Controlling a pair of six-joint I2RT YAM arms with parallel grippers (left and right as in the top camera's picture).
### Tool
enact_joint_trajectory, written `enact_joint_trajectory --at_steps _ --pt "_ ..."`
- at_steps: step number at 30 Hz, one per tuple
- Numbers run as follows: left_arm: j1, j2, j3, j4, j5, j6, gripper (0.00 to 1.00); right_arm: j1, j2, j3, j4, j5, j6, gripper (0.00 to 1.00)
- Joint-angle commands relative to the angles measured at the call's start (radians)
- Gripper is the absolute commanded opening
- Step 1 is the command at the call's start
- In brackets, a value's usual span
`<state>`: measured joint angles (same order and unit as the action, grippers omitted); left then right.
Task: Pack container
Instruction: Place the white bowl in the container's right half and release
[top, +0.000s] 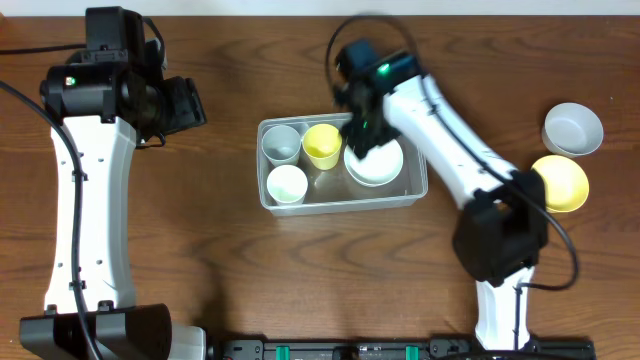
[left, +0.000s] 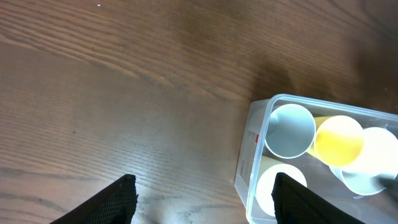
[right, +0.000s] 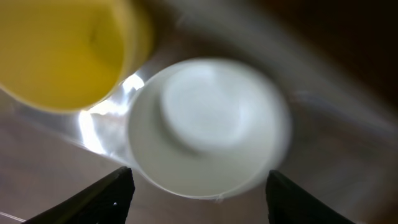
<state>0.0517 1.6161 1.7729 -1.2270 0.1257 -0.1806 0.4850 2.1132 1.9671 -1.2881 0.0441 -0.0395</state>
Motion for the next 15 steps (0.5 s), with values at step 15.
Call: enact_joint_trajectory --at_steps 15 --pt "0.004 0.006 -0.007 -0.004 0.002 0.0 0.7 -0.703 -0.248 0.031 -0.167 0.101 0.501 0.99"
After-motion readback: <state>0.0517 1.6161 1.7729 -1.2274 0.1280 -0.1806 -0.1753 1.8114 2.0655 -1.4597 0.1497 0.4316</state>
